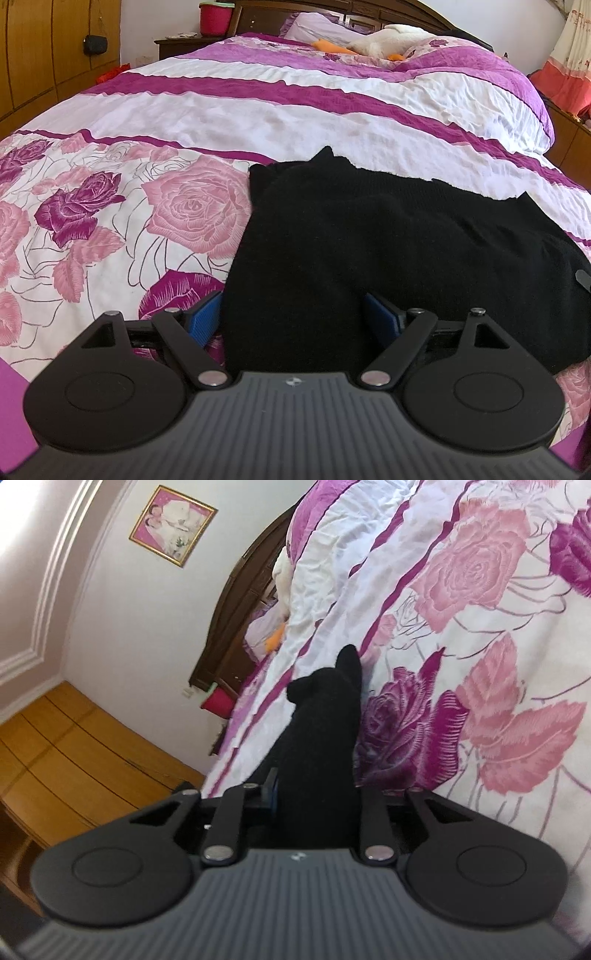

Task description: Fold small clothes

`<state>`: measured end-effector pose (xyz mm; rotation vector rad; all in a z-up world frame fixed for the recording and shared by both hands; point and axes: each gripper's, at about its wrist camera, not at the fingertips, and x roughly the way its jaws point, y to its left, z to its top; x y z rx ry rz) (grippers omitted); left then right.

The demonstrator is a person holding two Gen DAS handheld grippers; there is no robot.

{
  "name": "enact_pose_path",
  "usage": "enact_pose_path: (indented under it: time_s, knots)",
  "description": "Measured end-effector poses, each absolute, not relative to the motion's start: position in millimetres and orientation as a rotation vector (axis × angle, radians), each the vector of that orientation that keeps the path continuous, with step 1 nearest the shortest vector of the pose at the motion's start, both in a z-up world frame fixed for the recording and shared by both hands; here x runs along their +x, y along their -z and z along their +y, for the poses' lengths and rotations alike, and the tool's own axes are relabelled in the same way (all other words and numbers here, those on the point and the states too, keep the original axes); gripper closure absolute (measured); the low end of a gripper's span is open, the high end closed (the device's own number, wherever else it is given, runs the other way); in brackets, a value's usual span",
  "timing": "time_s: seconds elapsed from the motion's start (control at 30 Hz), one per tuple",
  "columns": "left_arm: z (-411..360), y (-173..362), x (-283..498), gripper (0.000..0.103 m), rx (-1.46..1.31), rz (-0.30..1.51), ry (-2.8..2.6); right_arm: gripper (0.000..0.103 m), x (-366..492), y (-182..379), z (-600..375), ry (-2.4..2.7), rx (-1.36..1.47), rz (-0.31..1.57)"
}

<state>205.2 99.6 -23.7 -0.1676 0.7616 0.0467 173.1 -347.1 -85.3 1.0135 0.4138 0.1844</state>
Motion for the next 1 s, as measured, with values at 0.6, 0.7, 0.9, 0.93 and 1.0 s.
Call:
enact_pose_path:
  time_s: [0.6, 0.7, 0.9, 0.93, 1.0]
  knots:
    - [102.3, 14.1, 200.8, 0.017, -0.154, 0.763, -0.046, 0.078, 177.5, 50.0, -333.6, -0.166, 0.903, 0.357]
    - [105.3, 11.3, 199.1, 0.017, -0.158, 0.765, -0.043, 0.078, 179.4, 36.8, -327.6, -0.181, 0.851, 0.350]
    - [114.6, 4.2, 193.1, 0.017, -0.166, 0.749, -0.050, 0.079, 186.5, 4.6, -307.9, -0.231, 0.735, 0.334]
    - [117.3, 3.2, 191.7, 0.017, -0.167, 0.745, -0.052, 0.079, 187.4, -0.5, -302.3, -0.242, 0.716, 0.332]
    - [122.1, 1.7, 189.7, 0.017, -0.172, 0.741, -0.058, 0.079, 191.2, -11.6, -291.9, -0.262, 0.673, 0.329]
